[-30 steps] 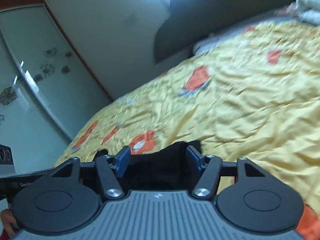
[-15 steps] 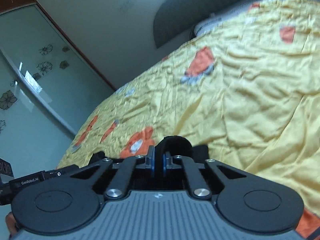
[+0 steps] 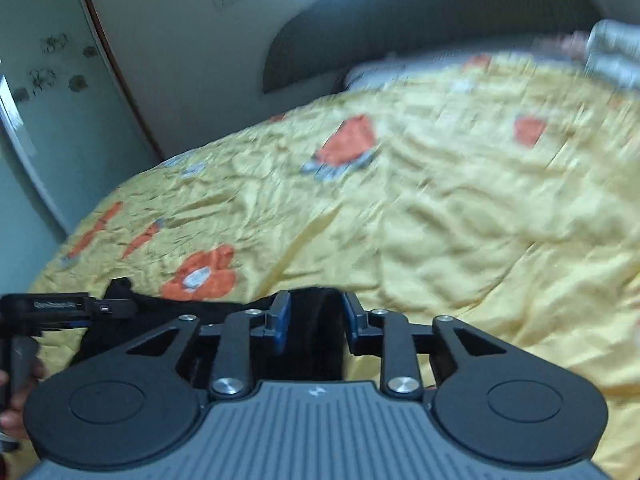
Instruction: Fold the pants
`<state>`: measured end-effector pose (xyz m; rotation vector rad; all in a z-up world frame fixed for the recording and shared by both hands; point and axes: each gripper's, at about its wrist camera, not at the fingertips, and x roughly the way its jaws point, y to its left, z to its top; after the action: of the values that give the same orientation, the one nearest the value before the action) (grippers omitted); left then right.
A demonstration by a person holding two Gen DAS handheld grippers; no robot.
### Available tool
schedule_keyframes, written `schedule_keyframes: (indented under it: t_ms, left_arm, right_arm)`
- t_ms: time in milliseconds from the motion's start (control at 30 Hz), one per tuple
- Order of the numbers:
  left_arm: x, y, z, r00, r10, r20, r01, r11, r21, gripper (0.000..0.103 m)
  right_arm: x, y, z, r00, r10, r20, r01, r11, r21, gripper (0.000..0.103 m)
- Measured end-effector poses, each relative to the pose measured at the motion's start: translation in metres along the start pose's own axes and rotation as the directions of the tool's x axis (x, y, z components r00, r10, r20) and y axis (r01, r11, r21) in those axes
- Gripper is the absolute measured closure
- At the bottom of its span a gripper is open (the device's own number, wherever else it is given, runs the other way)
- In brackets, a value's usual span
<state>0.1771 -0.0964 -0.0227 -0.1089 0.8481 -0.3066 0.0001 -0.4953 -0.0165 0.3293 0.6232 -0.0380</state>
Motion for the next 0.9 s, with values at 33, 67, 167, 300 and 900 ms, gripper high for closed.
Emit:
schedule_keyframes:
  t_ms: [33, 67, 167, 300, 900]
  left_arm:
    - [-0.004, -0.001, -0.001, 1.0, 0.008, 0.017, -0.009, 1.0, 0.01, 0.028]
    - [-0.007, -0.004, -0.003, 0.999, 0.02, 0.035, -0.021, 0.999, 0.025, 0.027]
    - [-0.005, -0.019, -0.005, 0.997, 0.052, 0.052, -0.057, 0.992, 0.11, 0.027]
    - [-0.007, -0.02, -0.009, 0.997, 0.063, 0.048, -0.068, 0.991, 0.112, 0.027]
    - [-0.077, -0.061, -0.067, 0.991, -0.076, 0.106, 0.048, 0.968, 0.246, 0.018]
  right_arm:
    - [-0.011, 0.007, 0.0, 0.999, -0.036, 0.039, 0.038, 0.999, -0.038, 0.076]
    - [-0.021, 0.014, -0.001, 0.997, -0.036, 0.068, 0.041, 0.996, -0.075, 0.076]
    - [-0.029, 0.035, -0.01, 0.99, 0.143, 0.014, -0.139, 0.978, -0.156, 0.076]
    - [-0.016, 0.045, -0.033, 0.995, 0.063, -0.081, -0.081, 0.967, -0.241, 0.076]
    - [-0.089, -0.034, -0.084, 0.934, 0.356, 0.042, -0.339, 0.839, 0.425, 0.059]
